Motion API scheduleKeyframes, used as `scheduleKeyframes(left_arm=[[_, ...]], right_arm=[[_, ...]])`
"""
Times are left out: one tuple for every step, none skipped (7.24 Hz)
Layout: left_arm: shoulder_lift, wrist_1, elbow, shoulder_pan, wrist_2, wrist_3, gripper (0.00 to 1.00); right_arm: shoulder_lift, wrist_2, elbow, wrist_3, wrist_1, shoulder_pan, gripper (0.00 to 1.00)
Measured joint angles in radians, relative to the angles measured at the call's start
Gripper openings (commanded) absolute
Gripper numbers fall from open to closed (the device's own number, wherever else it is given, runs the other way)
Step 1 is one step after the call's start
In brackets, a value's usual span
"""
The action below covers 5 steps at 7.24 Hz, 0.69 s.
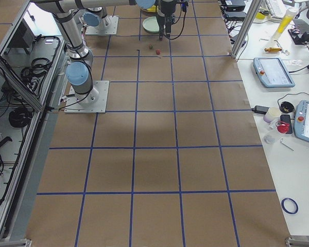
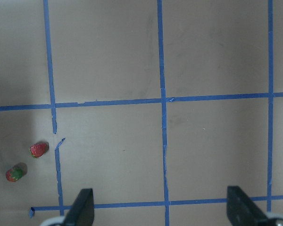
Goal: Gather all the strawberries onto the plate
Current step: 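Reach the left gripper to the strawberry nearest the plate and grasp it, then lower the strawberry onto the plate and open the left gripper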
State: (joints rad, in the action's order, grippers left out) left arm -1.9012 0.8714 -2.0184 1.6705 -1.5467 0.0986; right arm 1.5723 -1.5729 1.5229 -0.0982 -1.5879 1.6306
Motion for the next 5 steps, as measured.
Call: scheduleKeyframes(left_arm=[[-0.017,-0.014,0.0,0.0,-0.001,0.001,0.39],[-0.029,-0.027,0.001,0.0,-0.003,0.001,0.12],[-0.032,-0.036,0.005,0.0,-0.006,-0.002,0.11],[-0.023,-0.038,0.018,-0.002,-0.038,-0.013,0.12],[0.001,-0.017,0.039,-0.006,-0.094,-0.036,0.12]], right_arm=[[0.0,0.0,0.0,0.0,0.0,0.0,1.0],[0.0,0.0,0.0,0.0,0.0,0.0,1.0],[0.0,0.001,0.0,0.0,0.001,0.0,1.0],[0.0,0.0,0.0,0.0,0.001,0.0,1.0],[0.0,0.001,0.0,0.0,0.002,0.0,1.0]])
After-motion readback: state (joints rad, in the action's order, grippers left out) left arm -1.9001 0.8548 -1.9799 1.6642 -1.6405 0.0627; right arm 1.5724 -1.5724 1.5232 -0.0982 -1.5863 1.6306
